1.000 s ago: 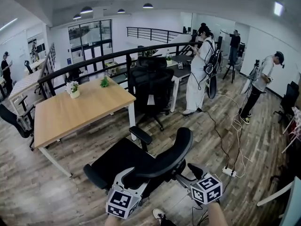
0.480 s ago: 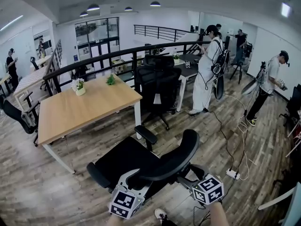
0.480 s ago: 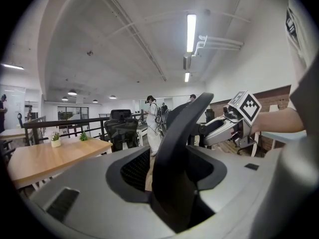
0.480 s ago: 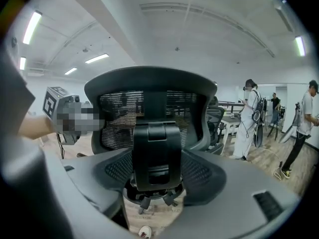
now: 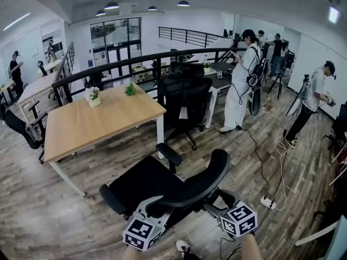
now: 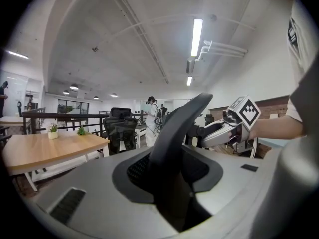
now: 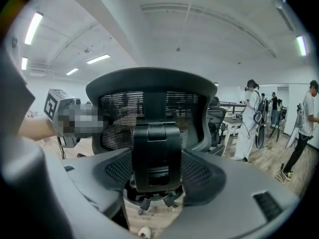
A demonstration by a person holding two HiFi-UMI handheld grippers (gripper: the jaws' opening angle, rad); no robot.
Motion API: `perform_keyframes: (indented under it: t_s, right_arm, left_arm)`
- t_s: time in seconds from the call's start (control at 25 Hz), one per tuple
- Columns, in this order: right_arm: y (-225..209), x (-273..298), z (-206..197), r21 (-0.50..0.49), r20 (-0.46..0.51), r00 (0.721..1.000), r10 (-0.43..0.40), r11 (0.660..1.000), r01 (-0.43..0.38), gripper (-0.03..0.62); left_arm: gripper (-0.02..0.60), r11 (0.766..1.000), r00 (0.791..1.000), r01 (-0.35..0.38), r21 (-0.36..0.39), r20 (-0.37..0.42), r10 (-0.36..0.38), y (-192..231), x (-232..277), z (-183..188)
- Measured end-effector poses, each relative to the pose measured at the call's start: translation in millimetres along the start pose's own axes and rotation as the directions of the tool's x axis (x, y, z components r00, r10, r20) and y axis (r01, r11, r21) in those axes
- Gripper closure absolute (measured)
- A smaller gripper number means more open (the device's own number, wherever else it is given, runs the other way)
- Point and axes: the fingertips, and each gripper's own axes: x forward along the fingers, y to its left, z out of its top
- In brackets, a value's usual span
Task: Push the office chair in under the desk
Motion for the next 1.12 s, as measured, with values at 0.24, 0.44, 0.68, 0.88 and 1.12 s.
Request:
perform_keyframes:
  t_s: [0.24, 0.44, 0.68, 0.88, 1.12]
  right_arm:
    - [1, 2, 1, 0.002, -0.013, 1.000, 0.005, 1.000, -0.005, 0.279]
    - [5, 11, 5, 0.002, -0.016, 1.000, 0.009, 1.000, -0.009, 0.279]
    - [13, 23, 10, 0.006, -0.027, 1.000, 0.011, 1.000, -0.011, 0.281]
    - [15, 34, 15, 0.006, -0.021, 0.999, 0.031, 1.000, -0.030, 0.284]
    - [8, 45, 21, 0.013, -0.006, 1.000, 0.027, 1.000, -0.027, 0.286]
  left_arm:
    - [0.397, 0.999, 1.000, 0.025, -0.026, 0.003, -0.025, 3, 0, 1]
    - [0.397, 0.998, 0.999, 0.037, -0.053, 0.001, -0.038, 12, -3, 0]
    - [0.399, 0.991, 0.996, 0.082, -0.105, 0.055, -0.077, 29, -5, 0]
    - [0.402, 0.984, 0.987, 0.113, -0.142, 0.127, -0.095, 41, -5, 1]
    - [0.414, 0.984, 0.985, 0.149, -0.099, 0.105, -0.138, 48, 4, 3]
